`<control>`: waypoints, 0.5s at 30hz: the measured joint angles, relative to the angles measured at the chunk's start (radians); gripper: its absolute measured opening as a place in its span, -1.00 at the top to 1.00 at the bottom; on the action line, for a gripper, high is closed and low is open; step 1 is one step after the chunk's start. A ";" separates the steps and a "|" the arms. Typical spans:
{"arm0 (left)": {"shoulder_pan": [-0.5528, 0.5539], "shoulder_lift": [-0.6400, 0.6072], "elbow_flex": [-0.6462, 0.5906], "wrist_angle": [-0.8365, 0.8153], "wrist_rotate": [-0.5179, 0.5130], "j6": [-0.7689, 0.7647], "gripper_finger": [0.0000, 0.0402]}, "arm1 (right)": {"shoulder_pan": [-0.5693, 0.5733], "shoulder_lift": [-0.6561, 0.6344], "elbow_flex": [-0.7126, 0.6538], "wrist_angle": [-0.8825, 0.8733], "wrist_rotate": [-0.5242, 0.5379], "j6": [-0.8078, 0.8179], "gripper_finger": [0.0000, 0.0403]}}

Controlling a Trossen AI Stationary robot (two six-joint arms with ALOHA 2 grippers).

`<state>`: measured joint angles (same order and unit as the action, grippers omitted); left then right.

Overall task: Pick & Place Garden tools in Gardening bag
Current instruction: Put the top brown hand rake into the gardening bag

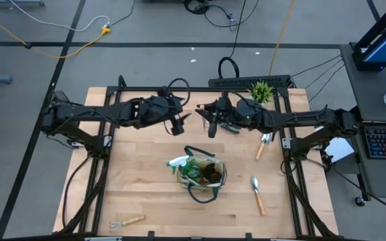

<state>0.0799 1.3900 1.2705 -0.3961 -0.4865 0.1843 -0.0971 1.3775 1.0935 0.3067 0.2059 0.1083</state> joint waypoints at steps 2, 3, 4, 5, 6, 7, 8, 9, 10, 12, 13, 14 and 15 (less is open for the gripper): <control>0.000 -0.016 -0.003 -0.110 -0.075 -0.006 -0.42 | 0.000 -0.018 0.000 -0.042 -0.002 0.015 0.72; 0.000 -0.018 -0.003 -0.137 -0.108 -0.022 -0.42 | 0.002 -0.029 0.000 -0.072 -0.015 0.024 0.72; 0.000 -0.019 -0.001 -0.174 -0.134 -0.051 -0.41 | 0.004 -0.034 0.000 -0.082 -0.040 0.036 0.72; 0.002 -0.026 -0.001 -0.230 -0.150 -0.087 -0.40 | 0.006 -0.041 0.001 -0.096 -0.070 0.053 0.72; 0.005 -0.038 -0.004 -0.290 -0.154 -0.130 -0.40 | 0.008 -0.053 0.002 -0.133 -0.102 0.072 0.72; 0.006 -0.045 -0.004 -0.336 -0.153 -0.172 -0.40 | 0.012 -0.066 0.000 -0.177 -0.144 0.093 0.72; 0.009 -0.050 -0.001 -0.367 -0.141 -0.211 -0.40 | 0.015 -0.073 -0.001 -0.202 -0.189 0.114 0.72; 0.013 -0.052 0.002 -0.404 -0.120 -0.242 -0.40 | 0.018 -0.077 -0.001 -0.211 -0.240 0.133 0.72; 0.016 -0.056 0.001 -0.456 -0.093 -0.273 -0.39 | 0.023 -0.083 0.000 -0.230 -0.289 0.156 0.72; 0.020 -0.057 -0.004 -0.547 -0.023 -0.320 -0.39 | 0.036 -0.096 0.000 -0.260 -0.386 0.202 0.72; 0.022 -0.058 -0.004 -0.566 0.013 -0.337 -0.39 | 0.045 -0.096 0.000 -0.254 -0.428 0.223 0.72; 0.024 -0.060 -0.003 -0.587 0.046 -0.349 -0.39 | 0.055 -0.096 0.000 -0.254 -0.462 0.240 0.72; 0.024 -0.061 -0.007 -0.605 0.079 -0.360 -0.39 | 0.067 -0.096 0.000 -0.256 -0.486 0.255 0.72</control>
<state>0.1040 1.3289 1.2639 -1.0016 -0.4073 -0.1753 -0.0301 1.2819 1.0931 0.0506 -0.2805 0.3630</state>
